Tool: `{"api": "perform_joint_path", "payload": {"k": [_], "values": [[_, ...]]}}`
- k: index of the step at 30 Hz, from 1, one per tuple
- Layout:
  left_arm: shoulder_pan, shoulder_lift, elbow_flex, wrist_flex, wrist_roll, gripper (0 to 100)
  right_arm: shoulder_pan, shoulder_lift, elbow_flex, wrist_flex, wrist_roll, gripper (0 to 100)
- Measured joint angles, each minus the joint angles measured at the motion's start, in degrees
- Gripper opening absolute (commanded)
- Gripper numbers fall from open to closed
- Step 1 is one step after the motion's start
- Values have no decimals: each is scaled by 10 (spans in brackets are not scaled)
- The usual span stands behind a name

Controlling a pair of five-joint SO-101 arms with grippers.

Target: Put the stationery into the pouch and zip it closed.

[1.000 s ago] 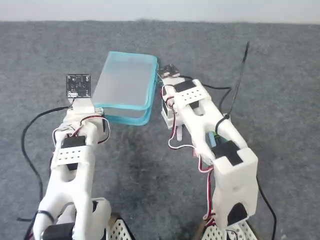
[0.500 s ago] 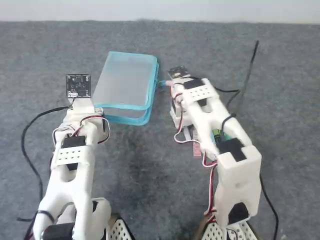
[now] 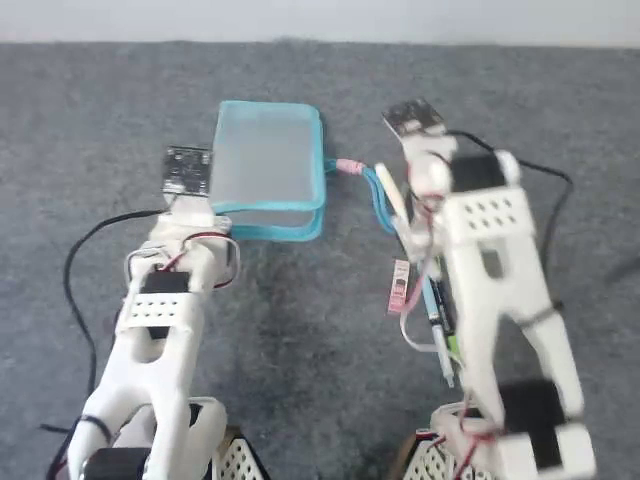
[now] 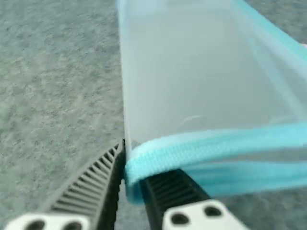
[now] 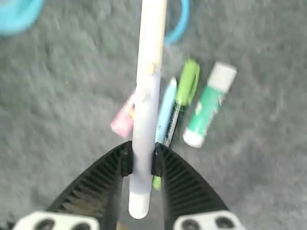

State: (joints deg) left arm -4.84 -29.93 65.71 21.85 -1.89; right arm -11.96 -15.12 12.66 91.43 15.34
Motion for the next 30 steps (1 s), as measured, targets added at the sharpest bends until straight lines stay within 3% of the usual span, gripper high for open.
{"api": "perform_joint_path", "payload": {"k": [8,17,22,30], "values": [[108,0,-1,23,41,11,49,-208,210,-9,105,7],[171,0,-1,25,94,11,59,-353,238,72,171,7],[185,0,-1,25,95,11,9,-352,238,75,175,7],[190,0,-1,26,88,11,-69,-194,198,11,75,7]]}}
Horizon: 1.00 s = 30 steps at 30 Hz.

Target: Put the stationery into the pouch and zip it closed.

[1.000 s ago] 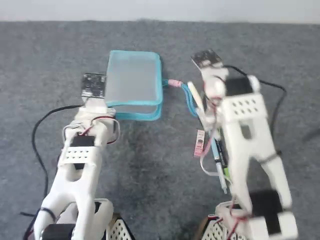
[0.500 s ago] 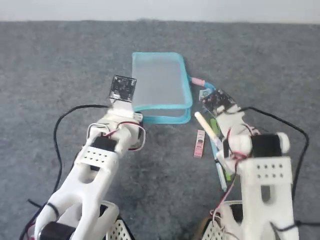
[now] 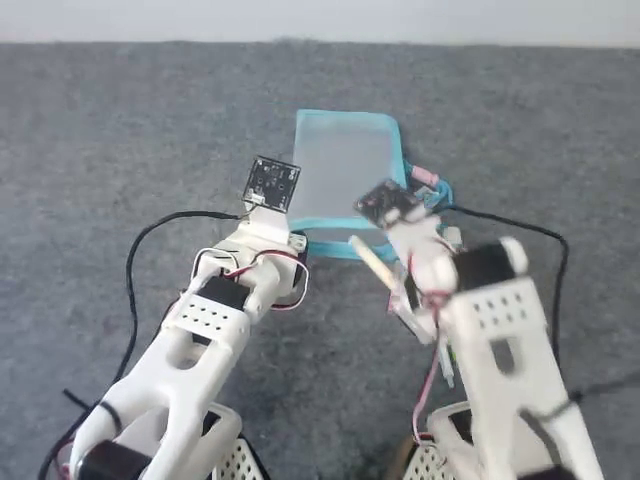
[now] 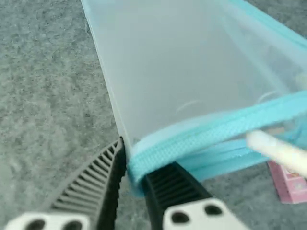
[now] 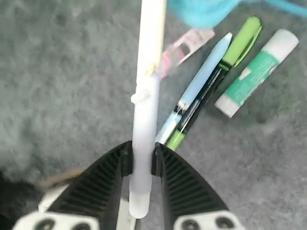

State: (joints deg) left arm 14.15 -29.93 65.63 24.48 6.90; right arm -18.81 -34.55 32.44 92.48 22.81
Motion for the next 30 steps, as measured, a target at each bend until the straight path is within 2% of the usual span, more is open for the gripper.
{"api": "perform_joint_path", "payload": {"k": [9,15,22,30], "values": [[1,0,0,1,-2,11,-3,273,-233,-26,-137,9],[0,0,-1,2,3,11,-52,441,-408,-25,-231,16],[-1,0,-1,2,4,11,-93,535,-540,35,-247,224],[1,0,-1,-2,-1,11,-105,535,-559,48,-243,231]]}}
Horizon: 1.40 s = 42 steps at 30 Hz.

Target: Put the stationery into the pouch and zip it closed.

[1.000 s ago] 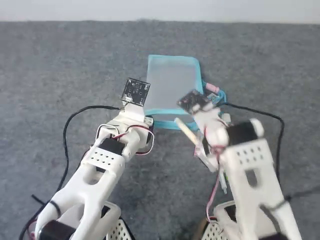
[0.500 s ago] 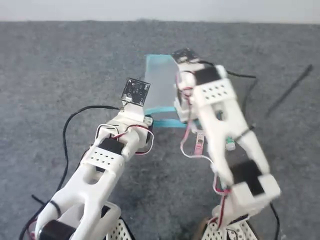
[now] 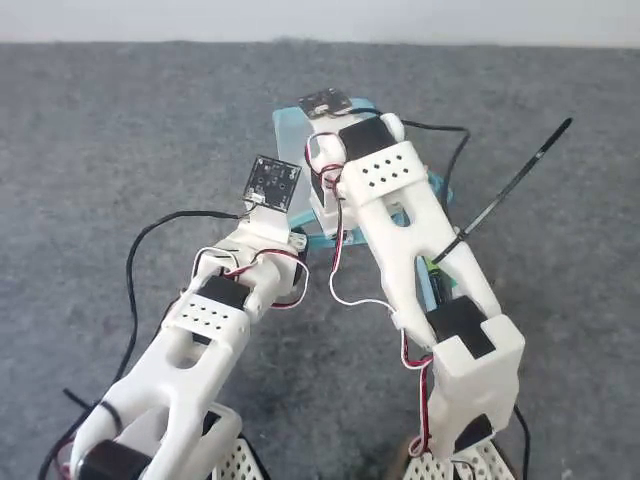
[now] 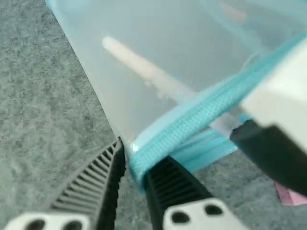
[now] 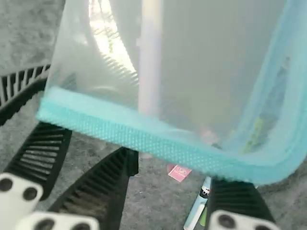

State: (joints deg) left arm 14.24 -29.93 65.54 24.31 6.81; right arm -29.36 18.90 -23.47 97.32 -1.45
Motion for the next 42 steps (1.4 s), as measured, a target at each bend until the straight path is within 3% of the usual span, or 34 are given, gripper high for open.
{"api": "perform_joint_path", "payload": {"k": [8,13,18,22,28,33,37,42], "values": [[0,0,0,4,-1,11,79,-53,-1,27,15,226],[-7,0,0,4,-2,11,128,-99,15,30,55,157],[-40,0,0,4,-6,11,158,-205,154,23,106,154],[-52,0,0,4,-6,11,207,-305,338,-49,149,154],[-27,0,4,4,-80,11,292,-418,570,-140,215,154],[-104,0,-15,30,-53,11,340,-447,615,-158,220,154],[-64,-1,-14,50,-95,11,338,-450,617,-171,221,154],[-88,-1,-16,54,-71,11,342,-450,617,-171,227,154]]}}
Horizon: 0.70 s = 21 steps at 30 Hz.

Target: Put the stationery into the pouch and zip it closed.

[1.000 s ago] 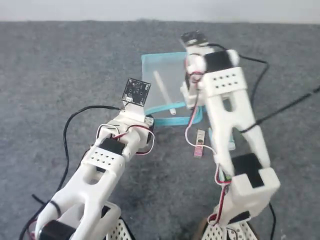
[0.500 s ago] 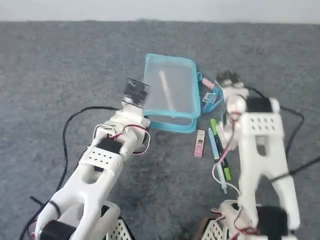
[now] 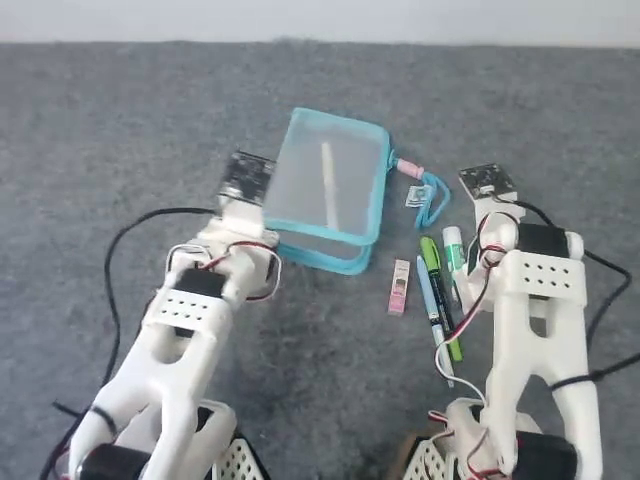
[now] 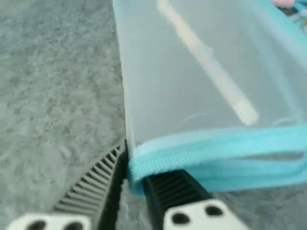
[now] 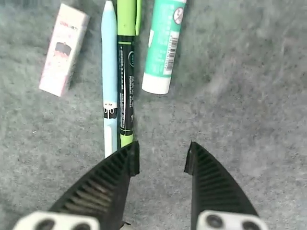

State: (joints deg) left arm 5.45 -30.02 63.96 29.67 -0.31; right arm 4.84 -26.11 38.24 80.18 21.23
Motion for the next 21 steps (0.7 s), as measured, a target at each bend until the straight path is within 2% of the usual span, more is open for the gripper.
{"api": "perform_joint_path", "payload": {"k": [3,7,11,14,21], "values": [[25,0,0,1,-48,11,-1,0,0,0,13,154],[2,0,-5,4,4,11,-1,0,0,0,15,154],[16,0,-9,22,-4,11,-4,0,0,0,15,154],[28,0,-9,25,-4,11,-40,0,0,-3,15,154],[30,0,-9,28,-4,11,-53,96,0,-96,-7,155]]}}
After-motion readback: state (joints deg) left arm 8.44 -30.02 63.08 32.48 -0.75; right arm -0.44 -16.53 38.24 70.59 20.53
